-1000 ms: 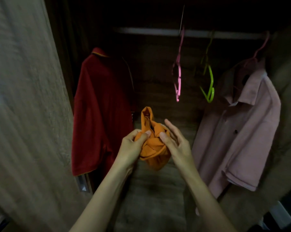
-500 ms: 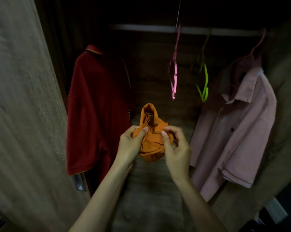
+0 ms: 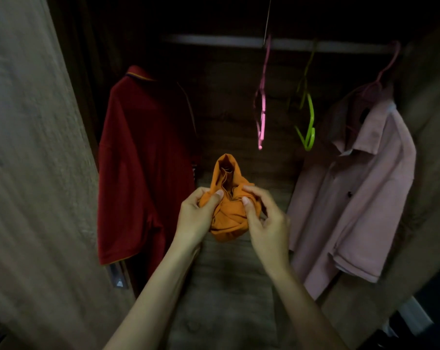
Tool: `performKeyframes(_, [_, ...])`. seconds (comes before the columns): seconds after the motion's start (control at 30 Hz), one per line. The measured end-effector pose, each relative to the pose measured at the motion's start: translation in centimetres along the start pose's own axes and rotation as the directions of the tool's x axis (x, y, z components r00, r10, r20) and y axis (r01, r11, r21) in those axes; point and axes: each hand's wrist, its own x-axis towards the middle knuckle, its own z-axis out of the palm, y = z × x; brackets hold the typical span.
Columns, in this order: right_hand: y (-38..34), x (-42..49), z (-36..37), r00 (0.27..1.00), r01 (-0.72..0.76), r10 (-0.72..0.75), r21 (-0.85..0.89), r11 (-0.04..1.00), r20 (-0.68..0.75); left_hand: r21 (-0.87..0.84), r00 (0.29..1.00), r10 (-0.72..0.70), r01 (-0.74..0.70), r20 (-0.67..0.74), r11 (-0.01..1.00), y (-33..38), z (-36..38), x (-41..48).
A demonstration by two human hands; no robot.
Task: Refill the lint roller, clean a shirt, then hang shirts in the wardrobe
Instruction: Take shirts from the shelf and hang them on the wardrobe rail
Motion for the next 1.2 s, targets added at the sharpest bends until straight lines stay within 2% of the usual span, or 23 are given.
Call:
performKeyframes(0.13, [-0.1, 0.4, -0.3, 0.987, -0.154, 0.148, 0.100, 0.983, 0.066, 0.023, 1.000, 0.025, -0.025, 0.002, 0.999, 0.0, -0.3, -0.2])
performKeyframes(0.33, [0.2, 0.8, -0.3, 0.925, -0.374, 0.342, 0.245, 0.895, 0.163, 0.048, 0.999, 0.051, -0.050, -0.002, 0.998, -0.3, -0.8, -0.4])
performKeyframes(0.4, [0.3, 0.8, -0.4, 0.908, -0.412, 0.376, 0.236, 0.880, 0.183, 0.046, 0.999, 0.051, -0.051, -0.006, 0.998, -0.5, -1.0, -0.4])
performKeyframes(0.53, [0.7, 0.7, -0.5, 0.889, -0.435, 0.407, 0.109, 0.894, 0.209, 0.055, 0.998, 0.051, -0.050, -0.022, 0.997, -0.6, -1.3, -0.6])
performKeyframes(0.63, [0.7, 0.7, -0.5, 0.882, -0.426, 0.389, 0.095, 0.900, 0.266, 0.068, 0.999, 0.037, -0.035, -0.026, 0.997, -0.8, -1.6, -0.6])
performKeyframes(0.67, [0.5, 0.7, -0.5, 0.898, -0.397, 0.362, 0.105, 0.912, 0.251, 0.079, 0.999, 0.032, -0.030, -0.028, 0.996, -0.8, -1.8, -0.7])
performKeyframes(0.77, [0.4, 1.0, -0.6, 0.976, -0.209, 0.203, 0.065, 0.976, 0.084, 0.129, 0.998, 0.026, -0.019, -0.052, 0.991, -1.1, -2.5, -0.5])
performKeyframes(0.87, [-0.3, 1.7, -1.0, 0.988, -0.124, 0.122, 0.021, 0.992, 0.092, 0.243, 0.998, 0.034, -0.022, -0.045, 0.970, -1.1, -3.1, -0.2])
performKeyframes(1.0, [-0.8, 2.4, -1.0, 0.981, -0.109, 0.092, 0.091, 0.990, 0.172, 0.436, 0.997, 0.066, -0.073, 0.031, 0.897, -0.2, -3.4, -0.3])
performKeyframes(1.07, [-0.8, 2.8, -0.9, 0.978, -0.114, 0.093, 0.109, 0.987, 0.185, 0.588, 0.989, 0.145, -0.121, 0.007, 0.800, 0.2, -3.4, -0.7])
performKeyframes(1.13, [-1.0, 3.3, -0.8, 0.976, -0.133, 0.108, 0.130, 0.983, 0.188, 0.722, 0.955, 0.298, -0.218, 0.018, 0.656, 0.3, -3.6, -0.8])
performKeyframes(1.2, [-1.4, 3.6, -0.6, 0.975, -0.151, 0.122, 0.154, 0.976, 0.183, 0.737, 0.914, 0.377, -0.358, 0.151, 0.573, 0.4, -3.5, -0.7])
